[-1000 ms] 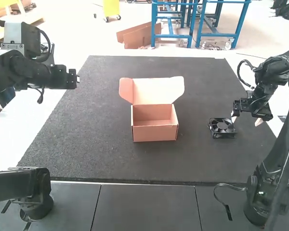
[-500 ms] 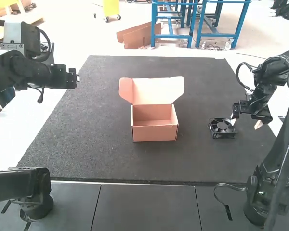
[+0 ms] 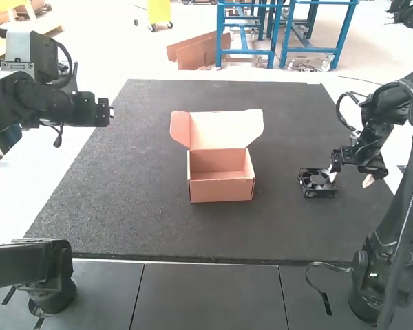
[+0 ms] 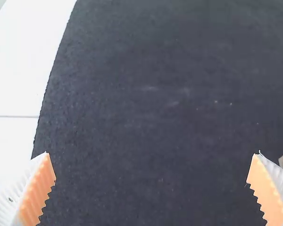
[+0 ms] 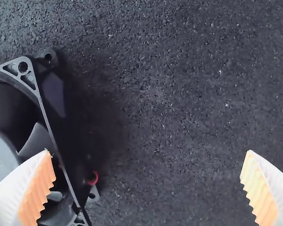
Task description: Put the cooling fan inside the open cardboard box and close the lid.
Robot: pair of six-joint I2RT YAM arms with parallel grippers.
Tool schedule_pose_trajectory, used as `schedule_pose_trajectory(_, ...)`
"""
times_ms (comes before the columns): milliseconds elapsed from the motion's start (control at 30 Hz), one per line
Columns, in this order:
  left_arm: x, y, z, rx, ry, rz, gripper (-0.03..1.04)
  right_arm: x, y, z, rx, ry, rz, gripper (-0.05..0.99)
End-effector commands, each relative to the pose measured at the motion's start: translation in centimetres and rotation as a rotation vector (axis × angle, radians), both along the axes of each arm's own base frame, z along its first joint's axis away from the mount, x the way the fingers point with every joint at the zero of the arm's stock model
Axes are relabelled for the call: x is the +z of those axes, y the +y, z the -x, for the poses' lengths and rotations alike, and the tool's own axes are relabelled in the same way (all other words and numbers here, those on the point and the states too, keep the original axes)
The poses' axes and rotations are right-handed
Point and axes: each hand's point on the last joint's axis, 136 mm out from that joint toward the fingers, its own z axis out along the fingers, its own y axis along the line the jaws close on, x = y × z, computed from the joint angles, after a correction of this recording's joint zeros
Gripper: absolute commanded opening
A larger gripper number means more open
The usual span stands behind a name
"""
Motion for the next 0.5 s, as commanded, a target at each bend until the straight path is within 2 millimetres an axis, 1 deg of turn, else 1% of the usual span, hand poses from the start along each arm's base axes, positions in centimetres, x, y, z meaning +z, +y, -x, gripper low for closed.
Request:
schedule_pose_trajectory(0,0.4,-0.4,-0.2,-0.020,-0.007,0.000,0.96,-0.3,0.3,0.0,0.002,0.016,-0.004,0.90)
schedule_pose_trajectory(200,0.4,-0.3,-0.2,-0.019,-0.007,0.000,0.96,-0.7,0.3,0.1,0.005,0.028,0.003,0.90)
schedule_pose_trajectory(233,0.4,-0.3,-0.2,-0.017,-0.005,0.000,0.96,-0.8,0.2,0.3,0.004,0.035,0.008,0.88)
schedule_pose_trajectory(267,0.4,-0.3,-0.2,-0.017,-0.005,0.000,0.96,-0.9,0.2,0.3,0.004,0.038,0.011,0.85)
schedule_pose_trajectory(300,0.5,-0.3,-0.2,-0.017,-0.008,0.000,0.96,-1.0,0.2,0.3,0.002,0.039,0.012,0.80)
schedule_pose_trajectory(333,0.4,-0.3,-0.2,-0.017,-0.005,0.000,0.96,-1.1,0.2,0.4,0.004,0.042,0.011,0.71)
schedule_pose_trajectory(400,0.5,-0.3,-0.2,-0.017,-0.007,0.000,0.96,-1.2,0.2,0.5,-0.019,0.045,0.008,0.59)
schedule_pose_trajectory(433,0.4,-0.3,-0.2,-0.017,-0.005,0.000,0.96,-1.4,0.3,0.7,-0.016,0.054,0.006,0.55)
schedule_pose_trajectory(467,0.4,-0.3,-0.2,-0.017,-0.005,0.000,0.96,-1.7,0.4,0.9,-0.014,0.064,0.007,0.54)
